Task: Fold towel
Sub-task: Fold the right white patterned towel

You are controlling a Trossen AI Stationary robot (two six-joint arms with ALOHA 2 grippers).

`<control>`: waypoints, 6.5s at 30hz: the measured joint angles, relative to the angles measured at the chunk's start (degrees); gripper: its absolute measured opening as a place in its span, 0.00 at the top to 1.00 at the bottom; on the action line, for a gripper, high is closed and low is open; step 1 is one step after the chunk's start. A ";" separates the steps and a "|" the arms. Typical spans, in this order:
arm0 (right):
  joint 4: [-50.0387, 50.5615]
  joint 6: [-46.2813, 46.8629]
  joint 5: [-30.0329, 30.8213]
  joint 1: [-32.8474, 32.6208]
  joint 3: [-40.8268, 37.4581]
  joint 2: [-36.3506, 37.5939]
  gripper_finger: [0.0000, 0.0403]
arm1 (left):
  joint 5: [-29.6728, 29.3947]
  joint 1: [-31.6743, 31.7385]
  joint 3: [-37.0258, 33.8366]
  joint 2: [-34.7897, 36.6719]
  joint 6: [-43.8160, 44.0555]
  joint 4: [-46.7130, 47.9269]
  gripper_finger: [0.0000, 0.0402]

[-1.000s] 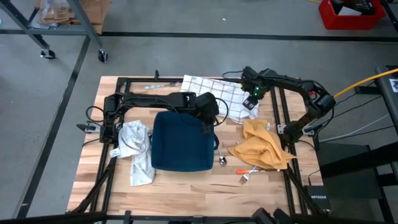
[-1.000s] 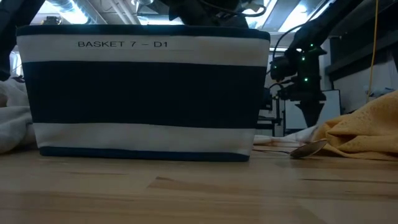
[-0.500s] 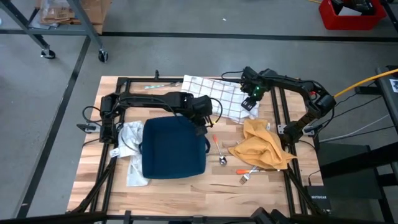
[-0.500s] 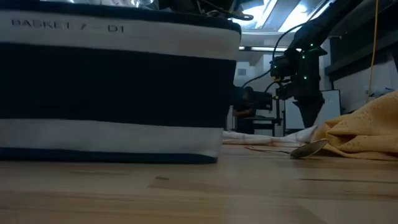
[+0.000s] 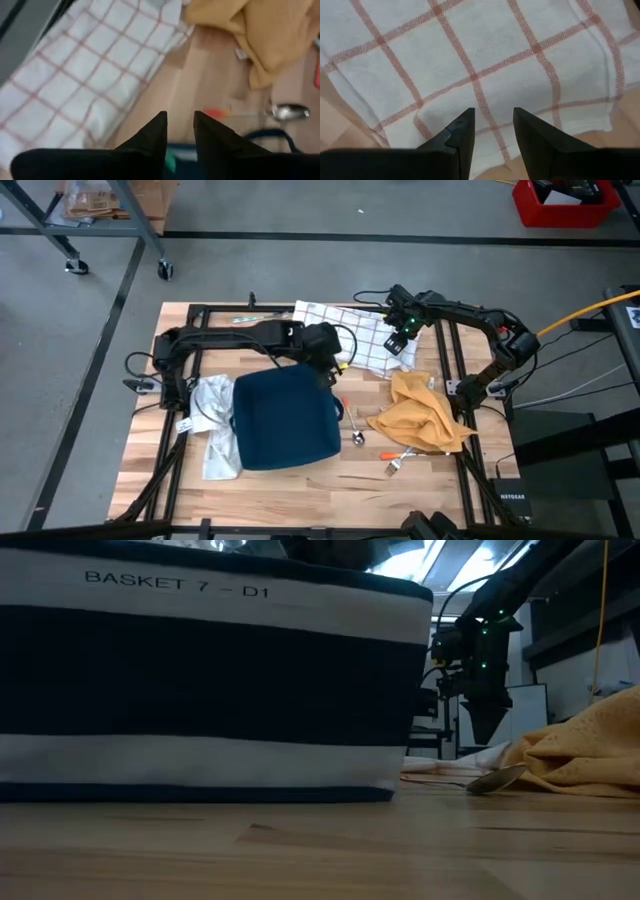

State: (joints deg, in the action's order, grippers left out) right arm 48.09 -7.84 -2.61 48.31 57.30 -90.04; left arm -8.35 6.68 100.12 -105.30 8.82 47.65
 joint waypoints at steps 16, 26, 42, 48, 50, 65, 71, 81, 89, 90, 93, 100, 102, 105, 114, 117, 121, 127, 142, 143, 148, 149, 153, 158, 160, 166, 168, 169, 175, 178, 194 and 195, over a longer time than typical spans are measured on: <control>-0.27 0.02 0.00 0.00 0.02 0.00 0.66 | -4.30 -12.43 -10.83 3.85 31.32 18.49 0.78; -0.25 0.02 0.00 0.00 0.02 0.00 0.66 | -17.72 -7.35 -26.22 3.85 39.11 12.42 0.78; -1.73 2.23 -0.01 0.00 0.02 0.00 0.66 | -37.12 13.20 -31.28 3.85 19.97 8.06 0.78; -1.28 4.25 -0.01 0.00 0.02 0.00 0.66 | -38.66 22.65 -31.28 3.85 9.33 2.39 0.78; -1.30 6.45 -0.03 0.00 0.02 0.00 0.66 | -38.77 25.22 -31.28 3.85 7.16 1.21 0.78; -19.89 19.20 1.57 -12.96 -13.82 0.10 0.66 | -30.21 21.26 -31.28 15.57 1.24 1.38 0.78; -22.35 26.68 0.93 -21.97 -14.68 0.15 0.66 | -30.15 16.39 -31.28 22.28 2.51 1.12 0.78; -33.22 32.05 -6.60 -39.91 -15.06 -0.24 0.66 | -27.22 7.85 -31.26 25.59 3.05 0.72 0.78; -36.74 28.40 -6.41 -44.39 -10.44 -0.22 0.66 | -18.33 1.96 -31.23 25.35 5.59 -6.63 0.78; -35.99 27.78 -6.19 -44.35 -9.13 -0.22 0.66 | -18.05 1.30 -31.23 25.35 5.59 -7.62 0.78; -32.41 24.37 -5.44 -44.19 -4.89 -0.22 0.66 | -17.68 -0.62 -31.23 25.35 5.57 -10.65 0.78; -15.18 12.91 4.43 -44.19 7.47 2.72 0.66 | -17.58 -3.10 -31.23 25.35 6.75 -15.60 0.78; -10.61 9.76 7.73 -44.19 10.58 4.83 0.66 | -17.58 -3.09 -30.68 25.40 5.27 -15.34 0.78; -3.61 5.26 14.12 -44.19 15.52 9.23 0.66 | -17.66 -3.05 -28.67 27.15 0.50 -14.76 0.78; 14.47 4.88 33.69 -44.17 29.86 25.34 0.66 | -17.80 -3.36 -22.80 41.50 -10.59 -11.99 0.78; 15.48 7.66 31.84 -44.17 30.18 30.83 0.66 | -17.78 -3.39 -22.79 45.55 -7.83 -11.06 0.78; 22.86 10.79 30.03 -44.17 26.53 37.70 0.66 | -17.46 -3.00 -22.77 47.03 2.40 -4.26 0.78; 21.09 20.45 23.34 -44.17 7.69 51.52 0.66 | -9.38 -5.86 -30.19 44.37 11.99 0.10 0.78; -38.92 24.14 15.54 -44.17 -36.05 56.08 0.66 | -7.92 -10.34 -45.15 22.19 8.21 -49.22 0.78; -39.26 24.63 15.58 -44.17 -36.39 54.22 0.66 | -7.96 -10.19 -45.22 19.88 7.41 -52.23 0.78; -38.42 28.96 17.37 -44.17 -36.44 45.06 0.66 | -8.38 -9.31 -41.68 10.46 5.64 -60.18 0.78; -38.55 29.11 17.68 -44.17 -36.44 43.27 0.66 | -8.50 -9.19 -40.69 8.89 5.07 -60.94 0.78; -38.87 29.25 19.92 -44.17 -36.44 36.06 0.66 | -8.63 -8.72 -36.53 2.45 2.36 -59.92 0.78; -39.42 31.86 21.46 -44.17 -36.39 28.62 0.66 | -9.28 -8.07 -32.84 -2.58 2.94 -60.75 0.78; -39.42 33.23 21.39 -44.17 -36.39 26.66 0.66 | -9.91 -8.09 -32.36 -4.56 4.43 -60.21 0.78; -41.53 33.76 21.13 -44.17 -36.39 24.65 0.66 | -10.44 -9.04 -32.09 -8.40 8.76 -60.54 0.78; -42.58 33.77 21.23 -44.17 -36.39 24.65 0.66 | -10.46 -9.46 -32.09 -10.00 9.83 -60.51 0.78; -42.78 33.77 21.43 -44.17 -36.39 24.65 0.66 | -10.69 -9.69 -32.09 -10.70 10.24 -60.51 0.78; -45.42 33.76 21.06 -44.17 -36.37 24.65 0.66 | -11.19 -10.78 -32.10 -14.15 14.25 -59.26 0.78; -45.23 33.75 20.96 -44.17 -36.37 24.65 0.66 | -10.85 -11.97 -32.11 -14.27 17.35 -57.62 0.78; -45.03 30.56 6.26 -44.17 -36.37 24.65 0.66 | -2.60 -24.88 -31.89 -13.95 22.81 -49.42 0.78; -45.02 29.86 5.76 -44.17 -36.37 24.65 0.66 | -2.47 -25.47 -31.89 -13.76 23.32 -48.58 0.78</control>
State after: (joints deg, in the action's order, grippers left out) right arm 3.07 22.02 3.15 4.14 20.93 -65.39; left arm -10.82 -18.78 68.23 -119.06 32.14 -0.93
